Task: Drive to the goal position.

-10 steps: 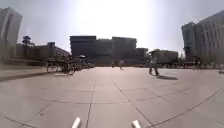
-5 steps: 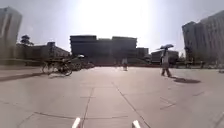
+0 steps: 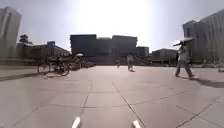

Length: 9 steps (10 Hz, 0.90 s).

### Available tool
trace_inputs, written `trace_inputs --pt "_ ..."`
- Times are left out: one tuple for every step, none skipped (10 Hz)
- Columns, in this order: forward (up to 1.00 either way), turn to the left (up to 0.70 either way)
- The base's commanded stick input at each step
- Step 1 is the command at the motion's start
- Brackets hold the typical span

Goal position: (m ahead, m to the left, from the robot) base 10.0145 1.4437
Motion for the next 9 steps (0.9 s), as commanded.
trace_inputs --pt "1.00 0.00" --pt "1.00 0.00" --pt "1.00 0.00" --pt "1.00 0.00" --pt "1.00 0.00" --pt "1.00 0.00" --pt "1.00 0.00" --pt "1.00 0.00" --pt "1.00 0.00"
